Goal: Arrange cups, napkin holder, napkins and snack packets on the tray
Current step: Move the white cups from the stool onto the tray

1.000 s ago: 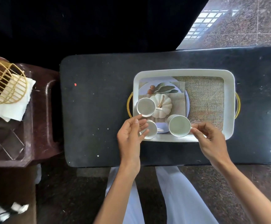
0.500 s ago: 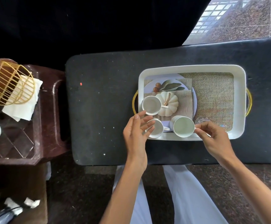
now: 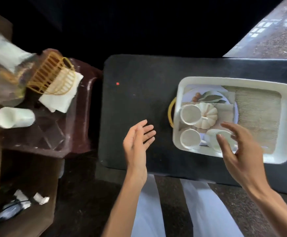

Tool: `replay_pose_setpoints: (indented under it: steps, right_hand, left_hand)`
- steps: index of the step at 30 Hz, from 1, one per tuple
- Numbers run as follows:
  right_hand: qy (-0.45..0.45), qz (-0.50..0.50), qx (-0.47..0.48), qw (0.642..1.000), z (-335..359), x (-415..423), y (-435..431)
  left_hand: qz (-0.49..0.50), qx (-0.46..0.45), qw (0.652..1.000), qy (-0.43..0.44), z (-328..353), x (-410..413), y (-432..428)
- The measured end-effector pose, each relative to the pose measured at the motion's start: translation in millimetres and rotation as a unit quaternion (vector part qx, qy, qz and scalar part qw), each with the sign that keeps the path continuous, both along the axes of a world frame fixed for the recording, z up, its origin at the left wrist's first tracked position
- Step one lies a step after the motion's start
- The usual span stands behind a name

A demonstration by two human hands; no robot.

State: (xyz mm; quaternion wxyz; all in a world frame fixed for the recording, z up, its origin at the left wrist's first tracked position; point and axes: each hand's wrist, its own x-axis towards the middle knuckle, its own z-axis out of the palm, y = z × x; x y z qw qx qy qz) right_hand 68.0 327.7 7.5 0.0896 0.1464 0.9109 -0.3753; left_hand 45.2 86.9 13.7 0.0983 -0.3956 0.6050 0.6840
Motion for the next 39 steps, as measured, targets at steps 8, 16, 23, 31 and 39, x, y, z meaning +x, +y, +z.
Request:
replay_pose_setpoints:
  steps: [8, 16, 23, 31, 39]
  right_hand:
    - [0.048, 0.246, -0.030, 0.968, -3.4, -43.5, -165.7]
    - [0.043, 0.317, -0.162, 0.934, -6.8, -92.0, -340.7]
    - [-0.028, 0.254, -0.285, 0.924, -14.0, -118.7, -454.2]
    - [-0.055, 0.251, -0.284, 0.924, -37.2, -129.1, -506.6]
    - [-0.042, 0.212, -0.278, 0.936, -46.2, -127.4, -525.9]
  left_hand:
    - [0.075, -0.134, 0.986, 0.065, 25.4, -6.3, -131.0]
    - [0.175, -0.245, 0.949, 0.094, 39.8, -22.2, -295.8]
    - [0.254, -0.251, 0.933, 0.057, 17.1, -40.5, -386.8]
    - [0.271, -0.107, 0.956, 0.031, -5.8, -54.4, -403.3]
    - [0.269, -0.071, 0.960, 0.037, -16.5, -55.4, -402.0]
